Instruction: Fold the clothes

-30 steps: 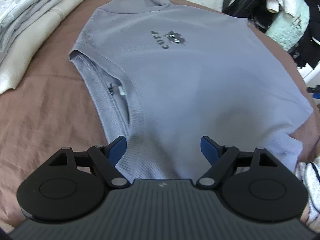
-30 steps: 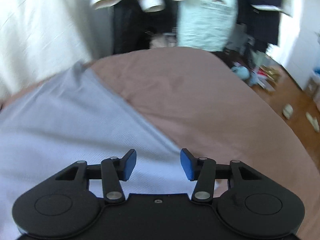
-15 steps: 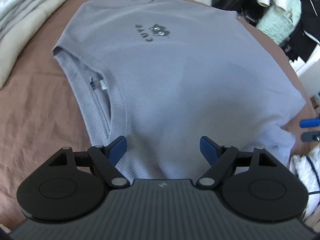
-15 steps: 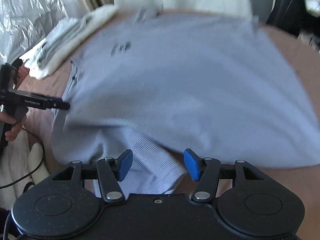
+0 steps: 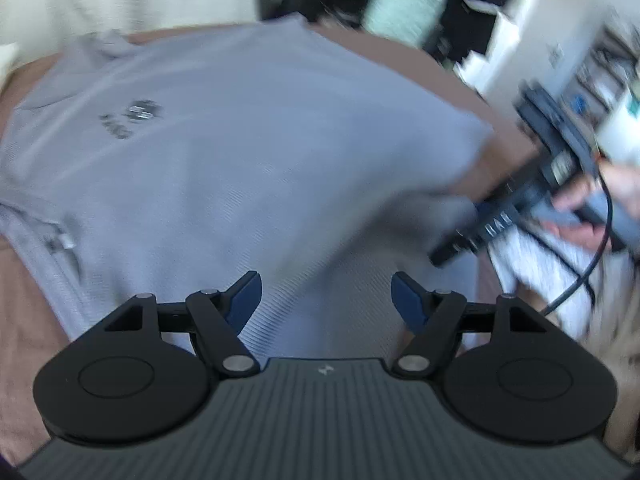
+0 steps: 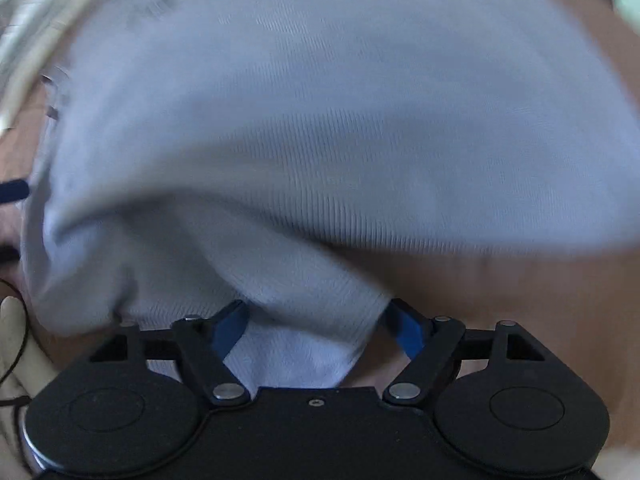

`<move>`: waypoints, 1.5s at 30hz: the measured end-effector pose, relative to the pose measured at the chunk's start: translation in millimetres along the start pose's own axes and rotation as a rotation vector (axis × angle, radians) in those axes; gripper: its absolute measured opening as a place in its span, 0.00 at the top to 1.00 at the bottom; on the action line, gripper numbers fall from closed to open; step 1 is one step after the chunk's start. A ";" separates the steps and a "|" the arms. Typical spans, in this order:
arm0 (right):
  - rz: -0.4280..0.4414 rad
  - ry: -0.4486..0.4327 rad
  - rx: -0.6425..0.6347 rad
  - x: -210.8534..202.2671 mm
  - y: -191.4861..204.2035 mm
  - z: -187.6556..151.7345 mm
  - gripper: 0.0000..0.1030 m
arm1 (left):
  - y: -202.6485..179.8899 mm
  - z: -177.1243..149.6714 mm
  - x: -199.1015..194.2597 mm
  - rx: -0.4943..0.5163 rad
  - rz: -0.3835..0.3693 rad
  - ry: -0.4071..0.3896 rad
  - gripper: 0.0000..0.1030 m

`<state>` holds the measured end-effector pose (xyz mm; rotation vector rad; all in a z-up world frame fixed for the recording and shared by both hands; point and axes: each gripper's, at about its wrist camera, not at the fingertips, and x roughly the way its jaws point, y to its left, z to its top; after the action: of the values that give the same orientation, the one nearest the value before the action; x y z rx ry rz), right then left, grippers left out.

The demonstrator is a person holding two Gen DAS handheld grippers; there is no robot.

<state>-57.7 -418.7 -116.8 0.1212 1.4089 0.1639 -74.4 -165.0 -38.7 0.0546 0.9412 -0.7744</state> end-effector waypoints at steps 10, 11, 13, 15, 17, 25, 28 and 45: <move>0.602 -0.196 -0.051 -68.0 3.9 -15.8 0.93 | -1.1 -5.5 8.6 0.002 -0.073 0.035 0.30; 0.652 -0.221 -0.055 -74.7 3.5 -15.8 0.93 | -3.1 -4.8 7.5 0.005 -0.082 0.022 0.30; 0.736 -0.276 -0.061 -88.5 3.9 -13.9 0.93 | -7.4 -3.5 5.4 0.011 -0.101 -0.007 0.30; 0.796 -0.323 -0.063 -98.2 6.8 -8.0 0.93 | -13.4 -2.3 -2.0 0.025 -0.153 -0.061 0.29; 0.832 -0.367 -0.064 -109.1 6.0 -0.8 0.93 | -18.1 -1.0 -10.4 0.045 -0.176 -0.125 0.28; 0.936 -0.460 -0.095 -132.1 3.4 25.2 0.93 | -14.5 -4.2 0.2 0.033 -0.109 -0.152 0.32; 0.932 -0.466 -0.100 -131.4 0.3 31.2 0.93 | -11.7 -6.1 9.0 0.018 -0.067 -0.138 0.97; 0.307 -0.520 0.453 -112.0 -120.9 7.3 0.54 | 22.7 11.2 -32.7 -0.116 0.229 -0.415 0.97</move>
<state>-62.6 -558.2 -28.9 0.7072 0.8806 0.0554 -63.7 -133.7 -14.0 -0.0952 0.5707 -0.4912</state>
